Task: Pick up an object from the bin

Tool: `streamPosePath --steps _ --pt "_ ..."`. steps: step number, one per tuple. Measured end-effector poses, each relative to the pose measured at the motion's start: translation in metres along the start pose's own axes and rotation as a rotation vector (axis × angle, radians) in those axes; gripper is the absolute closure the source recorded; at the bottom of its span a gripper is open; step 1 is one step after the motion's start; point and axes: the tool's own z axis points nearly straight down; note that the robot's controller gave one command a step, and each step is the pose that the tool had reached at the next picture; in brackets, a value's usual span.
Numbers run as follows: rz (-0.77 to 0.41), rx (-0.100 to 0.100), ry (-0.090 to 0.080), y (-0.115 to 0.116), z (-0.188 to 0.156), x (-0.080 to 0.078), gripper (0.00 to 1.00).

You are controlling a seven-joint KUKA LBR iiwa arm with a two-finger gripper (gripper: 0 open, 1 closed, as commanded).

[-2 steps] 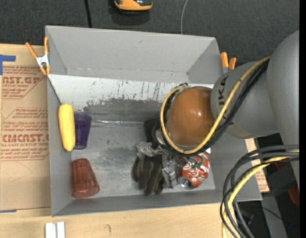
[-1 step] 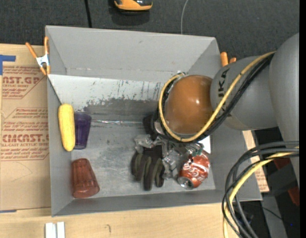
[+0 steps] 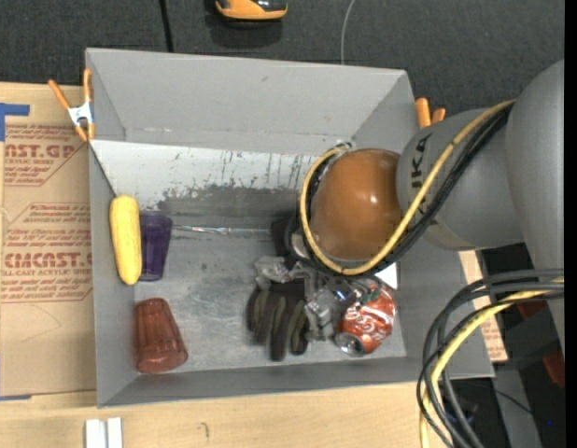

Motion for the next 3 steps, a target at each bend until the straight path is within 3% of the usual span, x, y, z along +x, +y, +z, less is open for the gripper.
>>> streamPosePath --steps 1,3 --pt "-0.035 -0.005 0.009 -0.0032 0.0002 -0.0050 1.00" --pt "-0.043 -0.005 0.010 -0.0043 -0.0030 -0.0066 1.00"
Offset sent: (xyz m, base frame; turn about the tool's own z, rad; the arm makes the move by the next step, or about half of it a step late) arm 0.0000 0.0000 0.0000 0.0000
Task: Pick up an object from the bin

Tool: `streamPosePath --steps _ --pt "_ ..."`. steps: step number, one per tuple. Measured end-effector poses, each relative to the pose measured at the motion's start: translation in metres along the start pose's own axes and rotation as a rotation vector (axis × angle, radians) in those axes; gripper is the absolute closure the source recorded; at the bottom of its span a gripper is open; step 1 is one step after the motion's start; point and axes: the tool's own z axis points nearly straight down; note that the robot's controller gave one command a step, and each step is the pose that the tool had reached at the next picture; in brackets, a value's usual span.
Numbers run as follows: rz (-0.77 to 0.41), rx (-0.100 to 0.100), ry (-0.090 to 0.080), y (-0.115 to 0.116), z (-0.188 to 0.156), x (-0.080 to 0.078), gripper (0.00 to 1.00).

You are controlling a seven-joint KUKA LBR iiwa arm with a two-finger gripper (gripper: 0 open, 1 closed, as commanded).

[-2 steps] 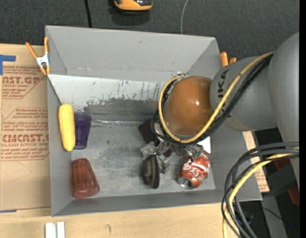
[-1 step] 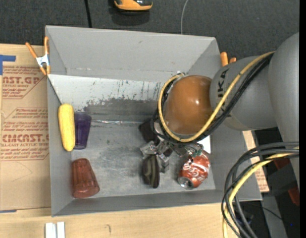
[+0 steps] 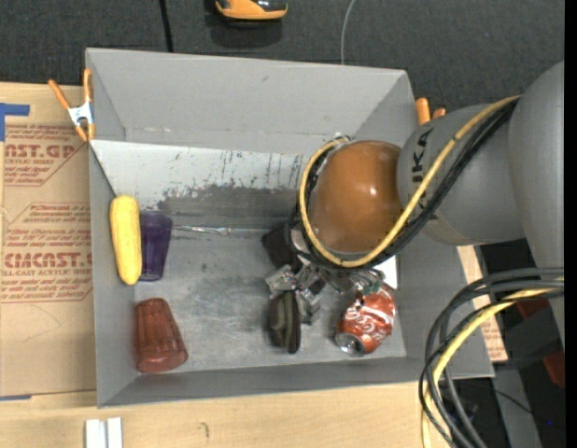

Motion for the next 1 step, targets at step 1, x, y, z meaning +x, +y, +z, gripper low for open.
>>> streamPosePath --steps 1 --pt "0.002 0.000 0.001 0.0009 -0.0124 0.0008 1.00"
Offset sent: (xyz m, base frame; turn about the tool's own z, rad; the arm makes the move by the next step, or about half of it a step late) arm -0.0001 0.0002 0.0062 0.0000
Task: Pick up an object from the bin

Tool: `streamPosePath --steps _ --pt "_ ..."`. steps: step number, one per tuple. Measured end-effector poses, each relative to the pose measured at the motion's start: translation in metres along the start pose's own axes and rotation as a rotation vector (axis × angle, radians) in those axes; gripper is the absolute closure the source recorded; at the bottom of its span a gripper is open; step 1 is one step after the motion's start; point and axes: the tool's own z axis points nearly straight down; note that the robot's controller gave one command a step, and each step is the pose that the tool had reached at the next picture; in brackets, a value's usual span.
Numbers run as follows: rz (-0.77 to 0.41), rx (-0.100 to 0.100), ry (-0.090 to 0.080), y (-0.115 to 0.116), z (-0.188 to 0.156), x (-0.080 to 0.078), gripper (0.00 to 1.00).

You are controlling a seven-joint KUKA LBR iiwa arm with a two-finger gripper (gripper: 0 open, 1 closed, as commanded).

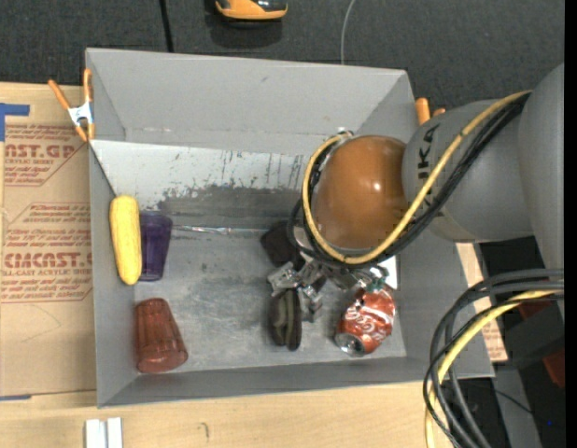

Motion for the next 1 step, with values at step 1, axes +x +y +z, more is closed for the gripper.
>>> streamPosePath --steps 1 --pt "0.000 0.002 -0.003 -0.0004 -0.0139 -0.0006 1.00"
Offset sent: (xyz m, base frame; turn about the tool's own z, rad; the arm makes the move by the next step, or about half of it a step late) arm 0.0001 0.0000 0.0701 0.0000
